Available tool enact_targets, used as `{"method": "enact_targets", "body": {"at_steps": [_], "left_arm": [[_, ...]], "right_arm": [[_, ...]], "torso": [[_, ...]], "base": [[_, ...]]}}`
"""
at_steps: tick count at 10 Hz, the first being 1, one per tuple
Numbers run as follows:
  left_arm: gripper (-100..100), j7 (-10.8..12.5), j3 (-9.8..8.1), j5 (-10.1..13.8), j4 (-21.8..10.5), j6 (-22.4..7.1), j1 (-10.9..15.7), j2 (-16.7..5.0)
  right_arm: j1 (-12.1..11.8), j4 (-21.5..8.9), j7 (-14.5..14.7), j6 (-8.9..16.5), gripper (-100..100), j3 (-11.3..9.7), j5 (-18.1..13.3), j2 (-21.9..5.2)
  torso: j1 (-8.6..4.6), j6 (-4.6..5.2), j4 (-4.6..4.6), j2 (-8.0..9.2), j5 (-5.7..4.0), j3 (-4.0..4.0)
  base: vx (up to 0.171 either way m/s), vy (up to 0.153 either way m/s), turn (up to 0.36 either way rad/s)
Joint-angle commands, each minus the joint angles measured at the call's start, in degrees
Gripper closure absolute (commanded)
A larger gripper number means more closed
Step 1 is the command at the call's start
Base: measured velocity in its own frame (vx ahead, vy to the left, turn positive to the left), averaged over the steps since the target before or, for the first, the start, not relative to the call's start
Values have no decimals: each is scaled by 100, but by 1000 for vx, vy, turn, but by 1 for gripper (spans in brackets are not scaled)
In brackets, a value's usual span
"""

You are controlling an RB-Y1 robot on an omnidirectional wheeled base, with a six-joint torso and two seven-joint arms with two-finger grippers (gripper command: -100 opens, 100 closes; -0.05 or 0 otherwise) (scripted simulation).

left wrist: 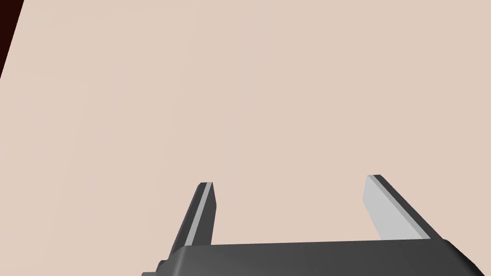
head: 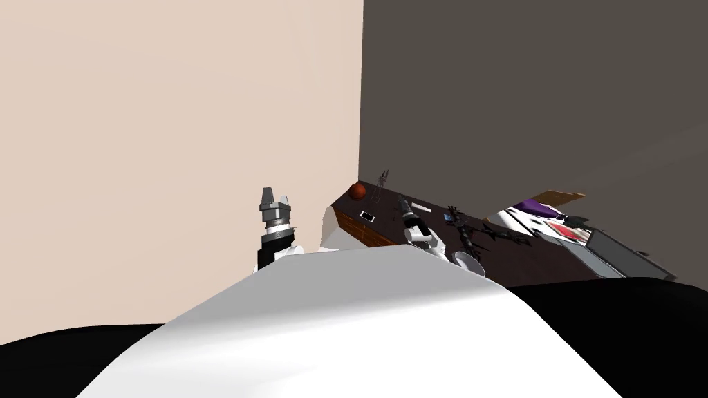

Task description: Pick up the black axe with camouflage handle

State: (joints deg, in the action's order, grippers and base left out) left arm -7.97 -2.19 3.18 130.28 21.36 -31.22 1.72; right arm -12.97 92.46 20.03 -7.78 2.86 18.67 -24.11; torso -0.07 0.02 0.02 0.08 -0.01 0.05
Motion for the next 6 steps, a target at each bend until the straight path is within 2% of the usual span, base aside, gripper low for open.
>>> {"method": "enact_targets", "body": {"at_steps": [1,2,3,4,5,6], "left_arm": [[0,0,0,0,0,0,0,0],[0,0,-1,0,0,0,-1,0],[0,0,0,0,0,0,0,0],[0,0,-1,0,0,0,-1,0],[0,0,-1,0,0,0,-2,0],[0,0,0,0,0,0,0,0]], "right_arm": [[20,-218,107,116,-100,0,73,-79],[133,-400,289,353,-100,12,229,-247],[133,-498,289,353,-100,12,229,-247],[133,-586,289,353,-100,12,229,-247],[246,-756,472,598,-100,27,390,-408],[246,-931,472,598,-100,27,390,-408]], "torso": [[0,0,0,0,0,0],[-2,5,0,0,0,0],[-2,0,0,-1,0,0],[-4,6,0,0,-1,0],[-3,9,-1,0,-1,0],[-2,0,0,-1,0,0]], "base": [[-6,-7,166],[-7,-6,322],[-6,-13,154],[-2,-7,-41],[-8,-2,237],[-6,-13,203]]}}
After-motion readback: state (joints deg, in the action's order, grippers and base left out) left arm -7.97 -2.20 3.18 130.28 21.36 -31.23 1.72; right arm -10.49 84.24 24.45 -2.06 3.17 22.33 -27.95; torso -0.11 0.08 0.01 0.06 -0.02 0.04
